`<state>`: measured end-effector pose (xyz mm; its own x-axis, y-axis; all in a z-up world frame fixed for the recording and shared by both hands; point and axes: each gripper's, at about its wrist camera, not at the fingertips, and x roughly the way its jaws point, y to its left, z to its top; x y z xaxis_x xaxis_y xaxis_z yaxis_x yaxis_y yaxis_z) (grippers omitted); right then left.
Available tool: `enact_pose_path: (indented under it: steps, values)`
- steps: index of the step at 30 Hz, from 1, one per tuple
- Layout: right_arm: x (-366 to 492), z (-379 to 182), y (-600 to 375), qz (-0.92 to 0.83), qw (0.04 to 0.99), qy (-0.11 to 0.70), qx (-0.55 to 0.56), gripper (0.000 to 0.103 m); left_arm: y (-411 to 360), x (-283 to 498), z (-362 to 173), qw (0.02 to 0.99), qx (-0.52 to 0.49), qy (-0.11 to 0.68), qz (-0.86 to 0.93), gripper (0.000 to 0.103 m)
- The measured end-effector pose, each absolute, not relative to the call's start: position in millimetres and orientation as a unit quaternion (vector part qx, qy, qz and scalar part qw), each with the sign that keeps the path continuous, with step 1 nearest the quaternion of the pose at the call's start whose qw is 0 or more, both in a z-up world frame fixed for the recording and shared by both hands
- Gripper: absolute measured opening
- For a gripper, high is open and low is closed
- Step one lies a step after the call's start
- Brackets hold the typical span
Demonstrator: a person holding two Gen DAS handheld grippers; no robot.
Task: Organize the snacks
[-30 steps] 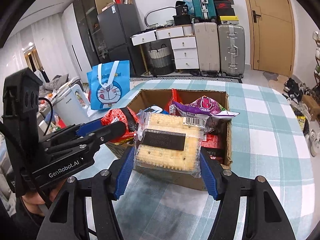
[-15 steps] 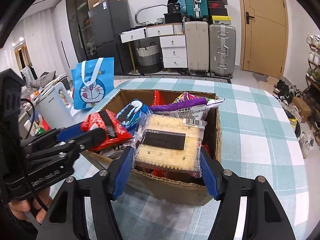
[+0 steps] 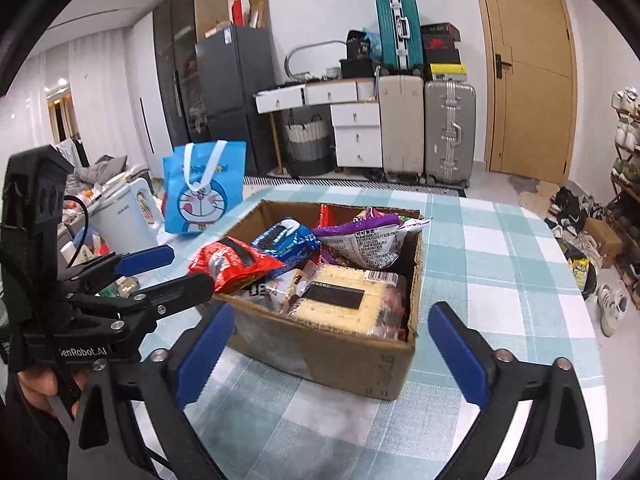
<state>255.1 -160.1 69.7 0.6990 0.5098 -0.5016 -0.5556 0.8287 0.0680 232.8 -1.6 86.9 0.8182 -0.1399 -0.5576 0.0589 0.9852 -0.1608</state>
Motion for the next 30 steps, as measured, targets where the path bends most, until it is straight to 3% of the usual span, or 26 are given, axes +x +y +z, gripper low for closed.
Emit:
enact_pose_path:
  steps: [1, 2, 15, 30]
  values:
    - [251.6, 69.6, -162.5, 0.291, 0.921, 0.255, -0.043, 0.102, -1.4, 229.2, 86.7, 0.952, -0.065, 0.296, -0.052, 0.101]
    - [246.9, 68.9, -165.6, 0.292, 0.922, 0.249, -0.042, 0.102, -1.3, 223.8, 85.7, 0.954, -0.058, 0.289, -0.048, 0.102]
    - [211.4, 43.0, -200.2, 0.287, 0.942, 0.173, 0.019, 0.102, -3.2, 178.8, 55.4, 0.966, -0.027, 0.253, -0.036, 0.102]
    - [186.6, 33.7, -199.0, 0.283, 0.952, 0.116, -0.005, 0.102, 5.7, 161.7, 42.8, 0.979, -0.029, 0.203, -0.018, 0.102]
